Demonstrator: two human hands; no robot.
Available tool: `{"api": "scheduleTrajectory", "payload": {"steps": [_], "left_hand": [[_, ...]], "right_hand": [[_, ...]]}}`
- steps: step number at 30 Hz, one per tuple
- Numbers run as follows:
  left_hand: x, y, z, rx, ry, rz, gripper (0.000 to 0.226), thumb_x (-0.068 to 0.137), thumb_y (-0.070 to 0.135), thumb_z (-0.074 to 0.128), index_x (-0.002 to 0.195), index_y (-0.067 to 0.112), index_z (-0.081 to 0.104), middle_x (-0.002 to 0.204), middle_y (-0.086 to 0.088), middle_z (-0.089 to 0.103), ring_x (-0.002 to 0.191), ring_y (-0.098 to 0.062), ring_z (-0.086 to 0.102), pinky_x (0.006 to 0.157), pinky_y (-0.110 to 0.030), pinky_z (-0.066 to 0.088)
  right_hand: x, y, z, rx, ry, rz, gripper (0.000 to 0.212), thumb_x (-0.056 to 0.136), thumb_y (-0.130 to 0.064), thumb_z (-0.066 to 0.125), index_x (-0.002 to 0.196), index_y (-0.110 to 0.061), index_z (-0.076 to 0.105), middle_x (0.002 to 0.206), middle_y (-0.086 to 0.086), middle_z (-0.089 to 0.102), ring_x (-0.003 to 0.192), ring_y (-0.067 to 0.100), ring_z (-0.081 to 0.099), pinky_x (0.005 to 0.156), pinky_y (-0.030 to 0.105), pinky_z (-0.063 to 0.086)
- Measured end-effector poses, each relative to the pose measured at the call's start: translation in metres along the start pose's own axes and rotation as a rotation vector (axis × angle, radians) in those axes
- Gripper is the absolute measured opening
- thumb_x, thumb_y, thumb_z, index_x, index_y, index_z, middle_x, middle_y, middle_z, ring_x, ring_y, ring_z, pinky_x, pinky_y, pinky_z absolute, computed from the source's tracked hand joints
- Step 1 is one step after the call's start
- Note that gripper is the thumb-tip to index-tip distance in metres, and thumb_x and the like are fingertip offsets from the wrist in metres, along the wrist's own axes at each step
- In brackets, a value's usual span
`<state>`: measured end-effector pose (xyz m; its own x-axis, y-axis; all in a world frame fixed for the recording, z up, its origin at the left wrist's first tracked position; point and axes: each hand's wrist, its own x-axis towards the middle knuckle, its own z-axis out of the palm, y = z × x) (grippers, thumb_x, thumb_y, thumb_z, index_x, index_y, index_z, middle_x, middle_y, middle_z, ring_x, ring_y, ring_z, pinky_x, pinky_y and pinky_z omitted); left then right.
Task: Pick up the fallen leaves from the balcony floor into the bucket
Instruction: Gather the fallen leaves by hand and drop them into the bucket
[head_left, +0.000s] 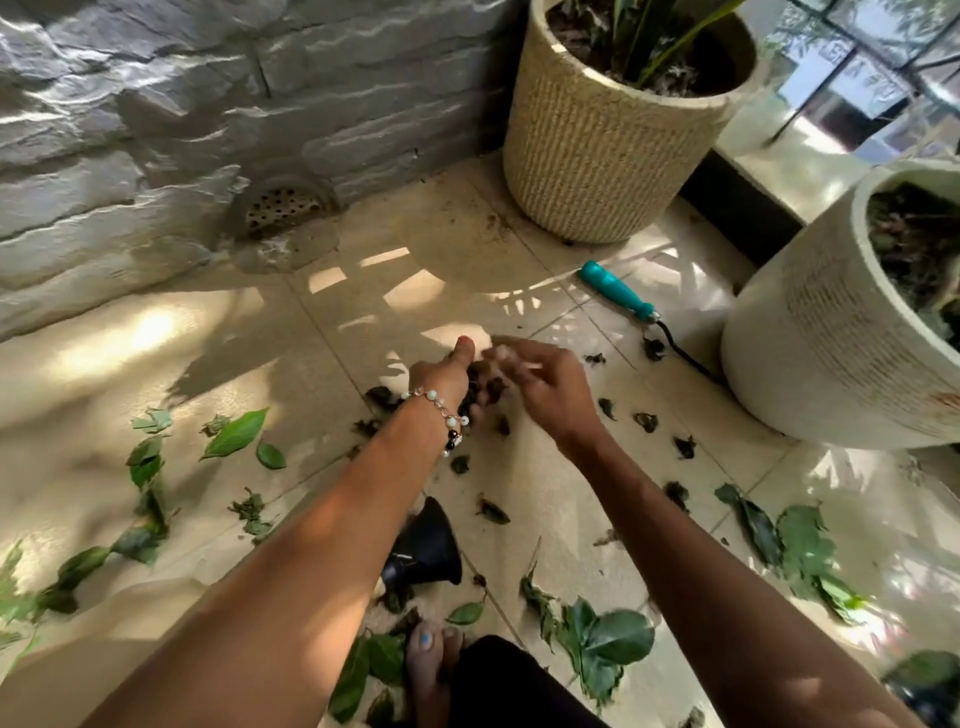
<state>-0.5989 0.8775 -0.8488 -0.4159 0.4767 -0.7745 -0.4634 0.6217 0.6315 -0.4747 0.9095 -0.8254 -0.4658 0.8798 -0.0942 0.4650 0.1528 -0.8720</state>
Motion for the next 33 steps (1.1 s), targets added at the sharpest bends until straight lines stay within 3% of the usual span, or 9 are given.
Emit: {"api": "scheduleTrajectory", "payload": {"steps": [2,5,9,12,18,21,23,29,33], "left_hand": [[-0.002,-0.002,0.009,-0.078,-0.083,-0.012,0.042,0.093,0.044,0.06,0.095,0.003,0.066,0.062,-0.004,0.056,0.043,-0.016,0.049,0.039,-0.02,0.039],[-0.004,-0.002,0.017,-0.117,-0.126,-0.014,0.041,0.097,0.039,0.056,0.072,0.007,0.06,0.054,0.0,0.046,0.036,-0.011,0.036,0.038,-0.014,0.029],[-0.006,0.005,0.021,-0.105,-0.12,-0.038,0.041,0.097,0.039,0.056,0.072,0.007,0.059,0.058,-0.001,0.047,0.041,-0.011,0.038,0.038,-0.013,0.031],[-0.004,0.009,0.022,-0.126,-0.118,-0.048,0.042,0.097,0.039,0.055,0.071,0.006,0.058,0.057,-0.002,0.045,0.041,-0.012,0.036,0.038,-0.013,0.029],[0.004,0.011,0.02,-0.115,-0.08,-0.032,0.043,0.096,0.041,0.057,0.072,0.006,0.06,0.06,-0.002,0.048,0.042,-0.013,0.038,0.037,-0.015,0.031],[0.005,0.009,0.017,-0.128,-0.055,-0.039,0.044,0.096,0.042,0.057,0.071,0.006,0.059,0.059,-0.001,0.047,0.04,-0.013,0.036,0.037,-0.015,0.03],[0.004,0.008,0.013,-0.132,-0.059,-0.053,0.043,0.096,0.042,0.056,0.072,0.006,0.059,0.059,0.0,0.047,0.04,-0.012,0.037,0.038,-0.015,0.03],[0.0,0.004,-0.001,-0.134,-0.07,-0.034,0.044,0.098,0.042,0.053,0.075,0.004,0.061,0.059,-0.003,0.057,0.042,-0.016,0.045,0.042,-0.019,0.038],[0.0,0.002,-0.01,-0.015,0.058,-0.007,0.061,0.09,0.054,0.057,0.125,0.004,0.054,0.121,-0.011,0.063,0.105,-0.033,0.063,0.09,-0.046,0.053]], "right_hand": [[0.006,0.017,-0.022,0.097,0.175,0.187,0.023,0.096,-0.028,0.056,0.112,-0.017,0.069,0.125,-0.002,0.064,0.108,0.006,0.059,0.093,0.034,0.05],[0.019,0.048,-0.058,-0.281,0.322,0.31,0.033,0.095,-0.023,0.057,0.127,-0.015,0.058,0.134,0.005,0.056,0.114,0.017,0.057,0.101,0.043,0.047],[0.033,0.08,-0.082,-0.565,0.175,0.43,0.067,0.09,-0.048,0.059,0.146,-0.023,0.033,0.155,0.01,0.02,0.14,0.033,0.023,0.114,0.049,0.028],[0.042,0.088,-0.076,-0.606,0.077,0.463,0.072,0.081,-0.063,0.06,0.139,-0.026,0.039,0.155,0.011,0.015,0.141,0.038,0.016,0.113,0.055,0.028],[0.029,0.077,-0.05,-0.806,0.036,0.036,0.032,0.098,-0.024,0.049,0.127,-0.014,0.056,0.131,0.012,0.049,0.116,0.023,0.046,0.093,0.028,0.04],[0.021,0.07,-0.037,-0.886,-0.013,-0.054,0.028,0.1,-0.016,0.042,0.119,-0.009,0.06,0.122,0.012,0.053,0.111,0.024,0.05,0.094,0.036,0.046],[0.02,0.065,-0.033,-0.823,0.012,-0.06,0.025,0.097,-0.007,0.044,0.113,-0.003,0.063,0.117,0.015,0.056,0.109,0.028,0.052,0.093,0.039,0.047],[0.024,0.021,-0.009,-0.308,0.127,-0.027,0.025,0.088,0.0,0.063,0.11,-0.009,0.071,0.11,0.004,0.071,0.098,0.011,0.066,0.089,0.018,0.049],[0.008,-0.007,0.022,-0.143,0.109,-0.147,0.021,0.085,-0.001,0.067,0.104,-0.009,0.074,0.102,0.003,0.074,0.088,0.006,0.067,0.083,0.022,0.055]]}}
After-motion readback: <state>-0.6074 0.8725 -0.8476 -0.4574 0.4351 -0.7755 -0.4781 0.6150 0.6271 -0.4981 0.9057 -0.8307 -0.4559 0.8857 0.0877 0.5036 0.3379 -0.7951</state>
